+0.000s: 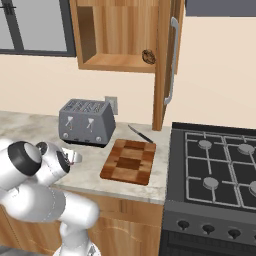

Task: Pick the bread, place it on the cutting board, pick the jam, place it on the counter, and close the cabinet.

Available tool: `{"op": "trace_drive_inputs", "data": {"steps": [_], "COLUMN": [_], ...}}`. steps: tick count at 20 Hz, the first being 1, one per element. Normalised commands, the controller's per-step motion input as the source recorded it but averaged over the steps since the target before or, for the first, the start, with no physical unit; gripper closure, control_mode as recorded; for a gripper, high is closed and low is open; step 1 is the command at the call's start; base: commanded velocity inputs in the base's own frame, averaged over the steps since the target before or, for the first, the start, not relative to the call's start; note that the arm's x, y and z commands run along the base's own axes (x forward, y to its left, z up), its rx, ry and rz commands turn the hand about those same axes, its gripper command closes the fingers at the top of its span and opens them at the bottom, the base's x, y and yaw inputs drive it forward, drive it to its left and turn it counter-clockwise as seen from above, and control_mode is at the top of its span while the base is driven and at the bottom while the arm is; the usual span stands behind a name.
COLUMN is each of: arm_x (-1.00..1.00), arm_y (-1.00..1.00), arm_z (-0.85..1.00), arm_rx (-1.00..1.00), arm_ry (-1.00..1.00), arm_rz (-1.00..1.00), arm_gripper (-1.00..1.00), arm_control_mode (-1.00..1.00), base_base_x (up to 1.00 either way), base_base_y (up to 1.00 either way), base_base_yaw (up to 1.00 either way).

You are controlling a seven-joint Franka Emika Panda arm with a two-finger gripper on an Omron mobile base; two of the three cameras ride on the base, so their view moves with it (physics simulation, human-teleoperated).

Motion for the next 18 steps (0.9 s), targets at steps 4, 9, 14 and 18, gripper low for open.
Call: {"op": "trace_drive_inputs", "data": {"steps": [4,9,14,18], "arm_x": [0.00,0.00,0.00,0.00], "arm_y": [0.00,0.00,0.00,0.00], "arm_z": [-0.19,-0.07,0.00,0.00], "arm_rx": [0.00,0.00,0.00,0.00], "arm_ry": [0.00,0.00,0.00,0.00], "arm_rz": [0.00,0.00,0.00,0.00], "arm_gripper": [1.00,1.00,-1.00,-1.00], "arm_control_mode": [-1.00,-1.00,-1.00,-1.00], "base_base_x": [0.00,0.00,0.00,0.00], "base_base_y": [0.00,0.00,0.00,0.00], "base_base_yaw": [0.00,0.00,0.00,0.00]}}
